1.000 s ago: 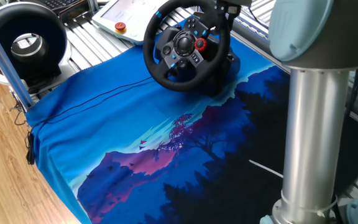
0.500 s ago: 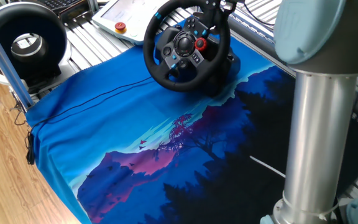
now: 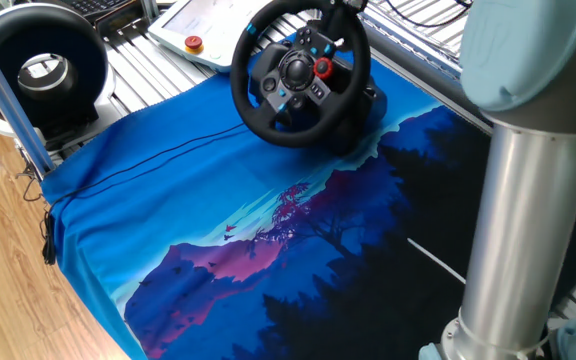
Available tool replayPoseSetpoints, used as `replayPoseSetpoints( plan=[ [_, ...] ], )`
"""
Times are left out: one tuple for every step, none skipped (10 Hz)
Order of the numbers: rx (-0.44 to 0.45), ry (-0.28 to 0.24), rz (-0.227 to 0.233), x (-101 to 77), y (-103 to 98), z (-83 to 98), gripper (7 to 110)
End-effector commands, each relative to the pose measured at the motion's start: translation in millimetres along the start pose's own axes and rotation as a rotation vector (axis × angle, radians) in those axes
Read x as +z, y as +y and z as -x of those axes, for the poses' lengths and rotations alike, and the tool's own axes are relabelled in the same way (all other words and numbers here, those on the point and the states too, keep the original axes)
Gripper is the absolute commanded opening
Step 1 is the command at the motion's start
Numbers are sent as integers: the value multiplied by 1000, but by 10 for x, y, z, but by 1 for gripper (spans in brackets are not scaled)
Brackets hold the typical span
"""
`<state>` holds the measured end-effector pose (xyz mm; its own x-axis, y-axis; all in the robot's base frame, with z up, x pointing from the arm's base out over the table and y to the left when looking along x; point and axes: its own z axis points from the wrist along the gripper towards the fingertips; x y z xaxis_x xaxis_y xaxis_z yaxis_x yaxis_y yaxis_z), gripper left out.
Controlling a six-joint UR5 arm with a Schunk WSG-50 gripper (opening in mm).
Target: Rotate the steering wheel 90 degrees clockwise
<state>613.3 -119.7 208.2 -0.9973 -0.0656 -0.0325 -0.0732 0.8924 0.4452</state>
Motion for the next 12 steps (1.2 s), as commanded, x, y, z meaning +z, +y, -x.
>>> replayPoseSetpoints(
  plan=[
    [27, -111, -16, -64, 183, 262, 66],
    [22, -122, -14, -39, 251, 280, 44],
    [-2, -93, -4, -32, 200, 201, 44],
    [-7, -62, 35, -29, 172, 81, 44],
    [-8, -44, 44, -30, 104, -17, 44],
    [4, -9, 44, -45, 36, -139, 44],
    [13, 4, 36, -51, -14, -176, 44],
    [28, 16, 18, -50, -67, -209, 44],
    [39, 26, 3, -51, -121, -243, 7],
    [41, 39, 5, -39, -169, -295, 7],
    [53, 57, 10, -21, -203, -359, 7],
    [89, 74, -1, 10, -184, -401, 7]
  ],
)
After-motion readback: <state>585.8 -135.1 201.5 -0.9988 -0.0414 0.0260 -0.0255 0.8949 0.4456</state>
